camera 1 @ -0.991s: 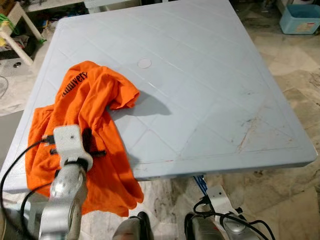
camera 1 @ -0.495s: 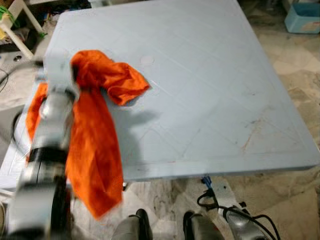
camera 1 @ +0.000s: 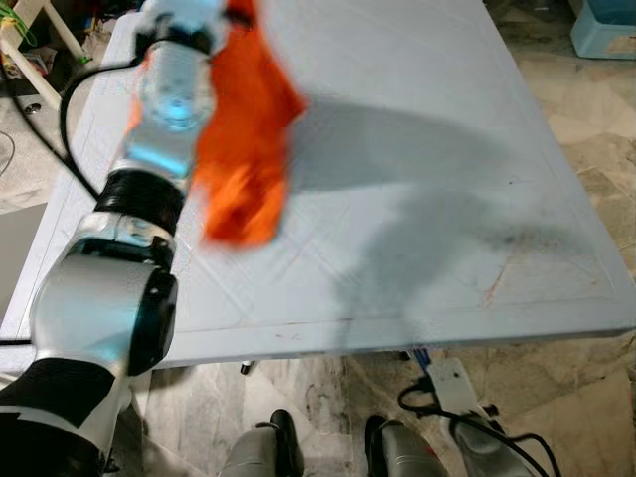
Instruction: Hang hanger
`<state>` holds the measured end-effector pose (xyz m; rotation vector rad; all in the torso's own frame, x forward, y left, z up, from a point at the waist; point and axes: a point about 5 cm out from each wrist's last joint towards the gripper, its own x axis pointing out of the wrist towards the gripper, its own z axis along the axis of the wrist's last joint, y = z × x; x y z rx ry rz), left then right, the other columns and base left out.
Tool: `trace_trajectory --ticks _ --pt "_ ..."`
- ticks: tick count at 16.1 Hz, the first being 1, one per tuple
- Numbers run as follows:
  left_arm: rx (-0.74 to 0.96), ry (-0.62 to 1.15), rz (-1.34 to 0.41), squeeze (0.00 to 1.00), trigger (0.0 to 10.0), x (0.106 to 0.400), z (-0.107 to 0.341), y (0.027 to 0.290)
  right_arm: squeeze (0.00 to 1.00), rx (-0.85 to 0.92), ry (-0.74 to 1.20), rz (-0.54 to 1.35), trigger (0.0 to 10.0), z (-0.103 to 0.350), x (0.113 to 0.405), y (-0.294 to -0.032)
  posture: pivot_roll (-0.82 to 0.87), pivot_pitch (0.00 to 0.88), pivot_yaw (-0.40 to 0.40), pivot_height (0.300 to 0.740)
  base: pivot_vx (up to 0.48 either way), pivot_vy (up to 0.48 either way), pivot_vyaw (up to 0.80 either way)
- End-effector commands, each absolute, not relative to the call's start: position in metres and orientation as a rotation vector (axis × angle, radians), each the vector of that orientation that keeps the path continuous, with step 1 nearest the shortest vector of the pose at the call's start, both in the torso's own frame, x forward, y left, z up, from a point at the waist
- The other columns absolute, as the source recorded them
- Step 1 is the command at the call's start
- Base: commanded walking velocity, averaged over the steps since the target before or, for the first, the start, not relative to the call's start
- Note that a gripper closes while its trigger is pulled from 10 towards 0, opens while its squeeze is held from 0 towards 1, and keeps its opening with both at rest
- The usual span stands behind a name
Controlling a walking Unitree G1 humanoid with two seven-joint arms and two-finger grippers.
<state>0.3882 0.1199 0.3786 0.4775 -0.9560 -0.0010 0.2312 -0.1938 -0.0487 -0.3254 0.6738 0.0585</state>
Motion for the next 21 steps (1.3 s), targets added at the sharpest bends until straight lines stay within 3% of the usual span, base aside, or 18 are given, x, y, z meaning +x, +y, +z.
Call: trace_trajectory --ticks 1,2,4,5,6,7,8,11,14,17,21 --pt "0.517 -1.008 -0.024 0.0 0.0 0.385 0.376 0.114 0.0 -0.307 0.69 0.056 10.0 -0.053 0.225 -0.191 -0.17 0.241 0.093 0.74 0.0 0.0 0.0" --pt "0.575 -0.929 -0.064 0.0 0.0 0.39 0.343 0.114 0.0 -0.304 0.689 0.06 10.0 -0.053 0.225 -0.189 -0.17 0.244 0.094 0.74 0.0 0.0 0.0" --pt "0.585 -0.6 -0.088 0.0 0.0 0.404 0.271 0.136 0.0 -0.301 0.688 0.073 10.0 -0.053 0.227 -0.185 -0.16 0.246 0.091 0.74 0.0 0.0 0.0" --pt "0.546 -0.459 -0.066 0.0 2.2 0.406 0.246 0.15 0.0 -0.301 0.689 0.078 10.0 -0.053 0.227 -0.185 -0.16 0.247 0.086 0.74 0.0 0.0 0.0" --pt "0.524 -0.39 -0.043 0.42 10.0 0.405 0.231 0.162 0.0 -0.301 0.689 0.081 10.0 -0.053 0.227 -0.185 -0.16 0.248 0.085 0.74 0.0 0.0 0.0" --pt "0.505 -0.311 0.017 1.0 10.0 0.4 0.212 0.187 0.0 -0.306 0.694 0.083 10.0 -0.053 0.226 -0.188 -0.16 0.248 0.081 0.74 0.0 0.0 0.0" --pt "0.521 -0.308 0.012 1.0 10.0 0.399 0.21 0.191 0.0 -0.309 0.698 0.084 10.0 -0.054 0.225 -0.189 -0.16 0.247 0.075 0.74 0.0 0.0 0.0" --pt "0.603 -0.221 -0.021 1.0 10.0 0.383 0.192 0.234 0.0 -0.322 0.713 0.104 10.0 -0.054 0.225 -0.193 -0.13 0.235 0.066 0.74 0.0 0.0 0.0" --pt "0.615 -0.228 -0.04 1.0 10.0 0.368 0.181 0.25 0.0 -0.317 0.708 0.112 10.0 -0.053 0.227 -0.191 -0.12 0.228 0.072 0.74 0.0 0.0 0.0" --pt "0.444 -0.281 -0.139 1.0 10.0 0.339 0.158 0.236 0.0 -0.314 0.712 0.119 10.0 -0.054 0.227 -0.188 -0.11 0.213 0.067 0.74 0.0 0.0 0.0" --pt "0.226 -0.345 -0.132 1.0 10.0 0.301 0.15 0.208 0.0 -0.318 0.714 0.139 10.0 -0.054 0.228 -0.184 -0.09 0.197 0.056 0.74 0.0 0.0 0.0"
